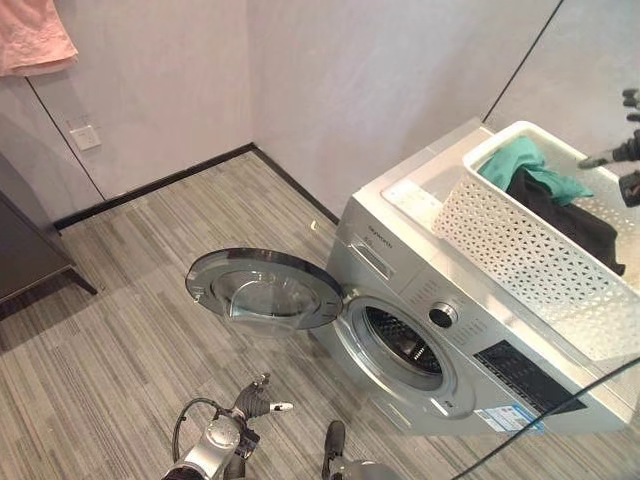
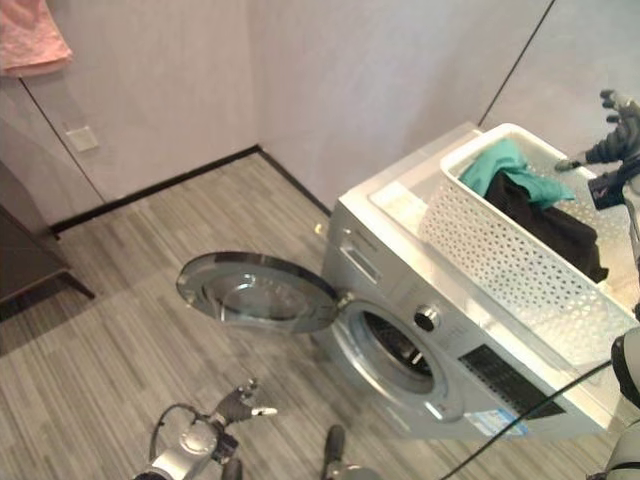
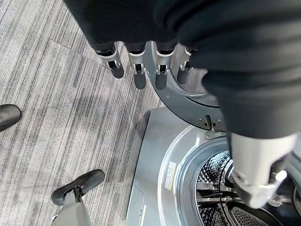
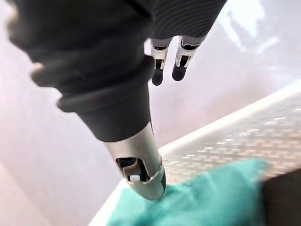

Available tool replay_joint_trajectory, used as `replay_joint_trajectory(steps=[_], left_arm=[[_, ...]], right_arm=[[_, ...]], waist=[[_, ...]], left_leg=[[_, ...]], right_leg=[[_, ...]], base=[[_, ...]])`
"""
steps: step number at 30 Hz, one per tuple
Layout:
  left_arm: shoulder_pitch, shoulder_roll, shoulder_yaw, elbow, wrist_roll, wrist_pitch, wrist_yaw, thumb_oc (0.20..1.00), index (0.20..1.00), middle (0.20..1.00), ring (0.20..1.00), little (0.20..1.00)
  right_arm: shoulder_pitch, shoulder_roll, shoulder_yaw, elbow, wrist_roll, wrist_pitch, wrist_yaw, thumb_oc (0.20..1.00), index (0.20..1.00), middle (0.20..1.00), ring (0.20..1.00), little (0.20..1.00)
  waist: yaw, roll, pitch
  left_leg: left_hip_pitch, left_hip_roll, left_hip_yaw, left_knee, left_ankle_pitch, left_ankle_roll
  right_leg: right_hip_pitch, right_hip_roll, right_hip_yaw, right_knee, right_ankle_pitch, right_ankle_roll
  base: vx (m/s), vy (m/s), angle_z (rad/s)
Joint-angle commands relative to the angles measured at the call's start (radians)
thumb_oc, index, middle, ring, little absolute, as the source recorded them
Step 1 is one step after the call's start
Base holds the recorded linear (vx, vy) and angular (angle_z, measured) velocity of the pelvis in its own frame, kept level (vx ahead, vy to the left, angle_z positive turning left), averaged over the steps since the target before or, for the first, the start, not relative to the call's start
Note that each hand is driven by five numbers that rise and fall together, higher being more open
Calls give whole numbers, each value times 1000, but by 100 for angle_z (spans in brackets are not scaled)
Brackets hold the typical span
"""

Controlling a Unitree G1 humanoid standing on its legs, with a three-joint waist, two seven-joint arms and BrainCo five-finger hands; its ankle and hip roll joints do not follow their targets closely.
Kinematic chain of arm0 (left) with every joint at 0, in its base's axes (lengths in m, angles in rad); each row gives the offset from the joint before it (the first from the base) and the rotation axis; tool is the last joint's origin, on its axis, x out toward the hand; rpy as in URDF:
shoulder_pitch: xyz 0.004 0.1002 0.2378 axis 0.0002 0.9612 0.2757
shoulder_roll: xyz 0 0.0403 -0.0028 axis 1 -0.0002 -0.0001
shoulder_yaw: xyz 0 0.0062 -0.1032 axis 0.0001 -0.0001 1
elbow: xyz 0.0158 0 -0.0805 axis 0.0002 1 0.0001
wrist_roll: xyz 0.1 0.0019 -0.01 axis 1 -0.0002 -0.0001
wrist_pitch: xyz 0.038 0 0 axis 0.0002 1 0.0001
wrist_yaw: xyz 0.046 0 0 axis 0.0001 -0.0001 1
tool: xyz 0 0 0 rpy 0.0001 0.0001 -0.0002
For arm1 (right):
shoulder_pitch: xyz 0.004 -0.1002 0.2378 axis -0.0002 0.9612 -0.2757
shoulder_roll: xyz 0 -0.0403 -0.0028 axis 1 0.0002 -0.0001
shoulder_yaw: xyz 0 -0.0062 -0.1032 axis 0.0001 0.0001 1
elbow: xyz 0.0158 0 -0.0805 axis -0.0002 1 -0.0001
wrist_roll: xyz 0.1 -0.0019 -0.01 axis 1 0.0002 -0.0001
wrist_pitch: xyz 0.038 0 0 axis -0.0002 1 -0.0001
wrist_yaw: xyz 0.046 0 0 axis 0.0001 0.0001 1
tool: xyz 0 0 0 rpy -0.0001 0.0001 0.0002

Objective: Grab the laundry basket,head to the washer,open it,put in the laundry and shut it.

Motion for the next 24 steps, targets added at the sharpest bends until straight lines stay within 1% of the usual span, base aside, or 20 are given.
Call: replay_joint_trajectory(steps=[1, 3, 7, 11, 17, 21, 24], left_arm=[[-41, 1, -17, 10, 17, -51, 16, 1000, 1000, 1000, 1000, 1000], [-36, 0, -14, 8, 17, -51, 17, 1000, 1000, 1000, 1000, 1000], [-30, -1, -15, -4, 19, -49, 15, 1000, 1000, 1000, 1000, 1000], [-16, 2, -20, -21, 20, -50, 9, 1000, 1000, 1000, 1000, 1000], [-5, 5, -8, -39, -3, -48, 8, 1000, 1000, 1000, 1000, 1000], [0, 1, -19, -40, -4, -46, 5, 1000, 1000, 1000, 1000, 1000], [2, 10, -28, -86, -20, -48, -1, 1000, 1000, 1000, 1000, 1000]], right_arm=[[-63, -99, -19, 11, -8, -30, -2, 1000, 1000, 1000, 1000, 1000], [-18, -109, -42, -1, -16, -28, 6, 1000, 1000, 1000, 1000, 1000], [32, -101, -45, -6, -59, -18, 19, 1000, 1000, 1000, 1000, 1000], [43, -80, -43, 35, -88, -10, 24, 1000, 1000, 1000, 1000, 1000], [69, -72, -36, 75, -142, 9, 44, 1000, 1000, 1000, 1000, 1000], [63, -38, -20, 128, -176, 15, 47, 1000, 1000, 1000, 1000, 1000], [46, 6, -4, 204, -216, 26, 52, 1000, 1000, 1000, 1000, 1000]], waist=[[11, -9, 5], [7, -6, 7], [4, -1, 14], [7, 6, 19], [9, 18, 28], [13, 25, 34], [23, 31, 42]], left_leg=[[6, 31, 21, 4, -54, 12], [6, 31, 22, 4, -53, 11], [3, 31, 27, 4, -51, 10], [1, 31, 30, 4, -50, 11], [-9, 31, 26, 4, -41, 9], [-13, 31, 23, 4, -38, 9], [-25, 30, 19, 4, -32, 10]], right_leg=[[91, -64, 46, 32, -157, 99], [90, -63, 47, 33, -157, 99], [85, -62, 52, 31, -155, 99], [84, -62, 53, 27, -153, 100], [80, -63, 50, 25, -153, 96], [77, -61, 50, 24, -152, 95], [70, -60, 49, 20, -150, 94]], base=[[4, -7, -4], [0, 0, 0], [-7, -7, -2], [-8, -15, -10], [0, -5, -1], [2, -8, 0], [0, 0, 0]])
